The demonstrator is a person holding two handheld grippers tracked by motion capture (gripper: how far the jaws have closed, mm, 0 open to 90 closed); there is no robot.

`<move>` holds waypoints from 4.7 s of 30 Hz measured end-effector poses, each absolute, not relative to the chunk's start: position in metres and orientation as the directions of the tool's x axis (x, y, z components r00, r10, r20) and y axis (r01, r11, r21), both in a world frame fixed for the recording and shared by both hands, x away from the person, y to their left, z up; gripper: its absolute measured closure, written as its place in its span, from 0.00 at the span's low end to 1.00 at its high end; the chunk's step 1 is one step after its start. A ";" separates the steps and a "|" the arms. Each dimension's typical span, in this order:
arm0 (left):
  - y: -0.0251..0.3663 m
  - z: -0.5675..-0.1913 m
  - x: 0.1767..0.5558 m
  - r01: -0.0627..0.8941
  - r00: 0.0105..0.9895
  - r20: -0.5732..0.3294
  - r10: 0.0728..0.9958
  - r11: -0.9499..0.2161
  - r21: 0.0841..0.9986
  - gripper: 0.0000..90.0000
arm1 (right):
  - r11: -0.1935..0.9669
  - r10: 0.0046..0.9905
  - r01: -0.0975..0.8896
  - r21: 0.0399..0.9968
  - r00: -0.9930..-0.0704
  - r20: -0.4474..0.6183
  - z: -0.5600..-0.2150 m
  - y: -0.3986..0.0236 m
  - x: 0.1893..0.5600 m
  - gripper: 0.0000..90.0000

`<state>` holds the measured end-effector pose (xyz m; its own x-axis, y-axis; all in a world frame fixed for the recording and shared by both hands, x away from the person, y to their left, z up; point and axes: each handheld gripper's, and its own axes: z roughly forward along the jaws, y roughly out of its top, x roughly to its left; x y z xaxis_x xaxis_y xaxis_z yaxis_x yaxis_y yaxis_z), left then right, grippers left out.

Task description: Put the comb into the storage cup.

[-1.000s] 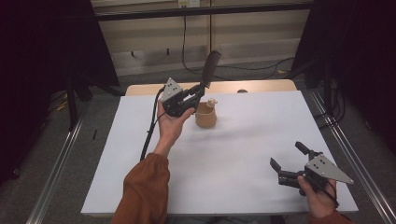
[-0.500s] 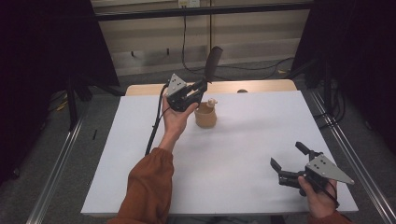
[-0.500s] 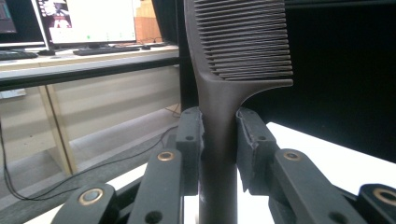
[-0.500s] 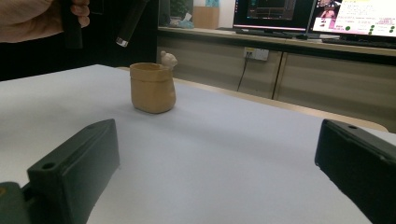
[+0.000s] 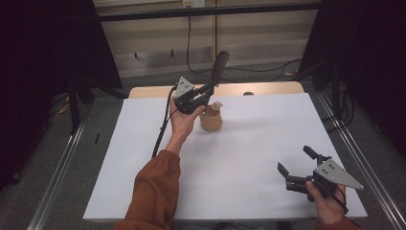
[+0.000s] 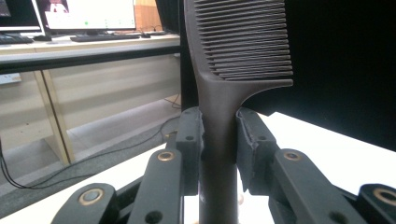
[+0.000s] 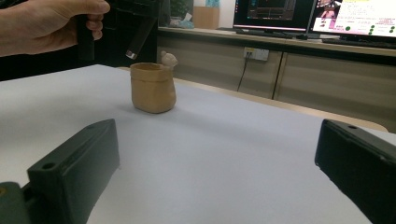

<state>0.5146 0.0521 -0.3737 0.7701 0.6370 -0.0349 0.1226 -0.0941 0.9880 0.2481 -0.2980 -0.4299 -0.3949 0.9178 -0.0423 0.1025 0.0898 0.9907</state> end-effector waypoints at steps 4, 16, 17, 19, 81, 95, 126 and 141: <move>0.049 -0.379 0.515 0.122 0.774 -0.025 0.633 -0.111 0.986 0.81 | 0.090 0.918 0.103 0.991 -0.395 -0.042 -0.430 -0.298 0.248 0.00; 0.045 -0.390 0.518 0.121 0.769 -0.019 0.638 -0.118 0.986 0.81 | 0.090 0.916 0.107 0.990 -0.399 -0.040 -0.430 -0.298 0.248 0.00; 0.044 -0.390 0.518 0.119 0.770 -0.015 0.638 -0.120 0.986 0.81 | 0.090 0.916 0.107 0.990 -0.400 -0.040 -0.430 -0.298 0.248 0.00; 0.043 -0.391 0.519 0.122 0.770 -0.016 0.638 -0.122 0.985 0.81 | 0.089 0.915 0.110 0.990 -0.402 -0.038 -0.430 -0.298 0.248 0.00; 0.049 -0.423 0.519 0.202 0.751 -0.031 0.660 -0.184 0.962 0.81 | 0.091 0.916 0.109 0.990 -0.399 -0.040 -0.430 -0.298 0.248 0.00; 0.050 -0.430 0.520 0.224 0.755 -0.040 0.654 -0.200 0.954 0.81 | 0.093 0.916 0.110 0.989 -0.400 -0.042 -0.431 -0.298 0.248 0.00; 0.053 -0.425 0.522 0.223 0.754 -0.014 0.657 -0.236 0.946 0.71 | 0.091 0.915 0.113 0.989 -0.402 -0.039 -0.431 -0.298 0.248 0.00; 0.056 -0.415 0.511 0.223 0.713 -0.032 0.701 -0.182 0.958 0.30 | 0.093 0.917 0.110 0.990 -0.396 -0.042 -0.430 -0.298 0.248 0.00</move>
<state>0.5110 0.0563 -0.4152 0.7126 0.7008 -0.0323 0.2227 -0.1824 0.9577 0.2479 -0.2977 -0.4305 -0.3963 0.9171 -0.0422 0.1097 0.0930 0.9896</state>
